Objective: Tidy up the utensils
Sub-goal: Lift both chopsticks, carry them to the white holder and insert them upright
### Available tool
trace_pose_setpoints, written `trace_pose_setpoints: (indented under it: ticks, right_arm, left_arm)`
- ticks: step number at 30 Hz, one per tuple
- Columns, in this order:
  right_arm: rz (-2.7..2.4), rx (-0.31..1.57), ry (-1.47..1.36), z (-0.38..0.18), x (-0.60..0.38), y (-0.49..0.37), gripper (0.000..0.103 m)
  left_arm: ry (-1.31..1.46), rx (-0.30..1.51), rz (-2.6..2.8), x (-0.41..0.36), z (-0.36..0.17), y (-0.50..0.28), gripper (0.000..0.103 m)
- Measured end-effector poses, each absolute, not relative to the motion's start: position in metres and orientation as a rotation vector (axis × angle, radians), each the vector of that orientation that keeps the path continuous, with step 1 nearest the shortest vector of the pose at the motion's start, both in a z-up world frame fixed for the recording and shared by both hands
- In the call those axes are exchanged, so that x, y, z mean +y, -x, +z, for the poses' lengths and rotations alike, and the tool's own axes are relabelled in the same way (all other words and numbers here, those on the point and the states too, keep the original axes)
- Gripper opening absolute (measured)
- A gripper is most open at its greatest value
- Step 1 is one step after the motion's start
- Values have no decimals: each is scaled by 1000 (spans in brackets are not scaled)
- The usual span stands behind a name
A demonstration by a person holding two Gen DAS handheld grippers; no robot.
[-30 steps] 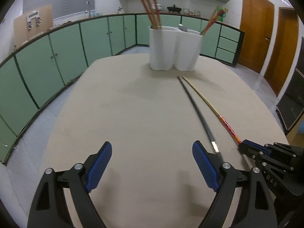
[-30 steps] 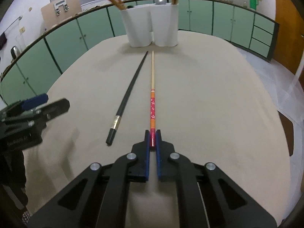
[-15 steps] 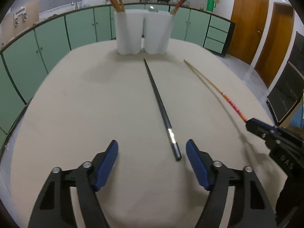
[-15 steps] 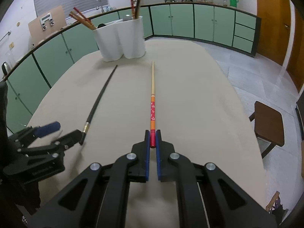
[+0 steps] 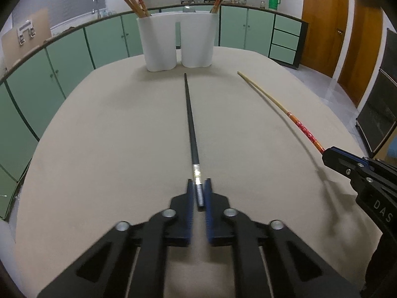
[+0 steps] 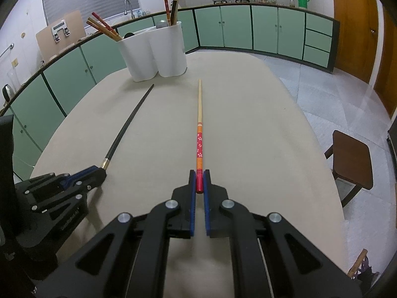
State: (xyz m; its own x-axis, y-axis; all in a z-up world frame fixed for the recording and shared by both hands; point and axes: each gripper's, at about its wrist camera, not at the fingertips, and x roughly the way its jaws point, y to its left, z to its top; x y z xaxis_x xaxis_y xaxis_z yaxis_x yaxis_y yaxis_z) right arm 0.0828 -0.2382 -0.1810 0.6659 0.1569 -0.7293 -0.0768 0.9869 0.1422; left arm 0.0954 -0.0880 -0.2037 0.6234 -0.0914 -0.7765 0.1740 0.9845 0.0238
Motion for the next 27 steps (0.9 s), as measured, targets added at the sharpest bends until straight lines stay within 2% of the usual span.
trace_pose_setpoints:
  ticks: [11,27]
  right_arm:
    - [122,816,-93,-168,-238,-81,5]
    - [114,742,-57,-103,-238,-84,5]
  left_arm:
    - [-86,863,-148,-82,-192,-92,7]
    - [-101,678,-166,-71,-110,-84,7]
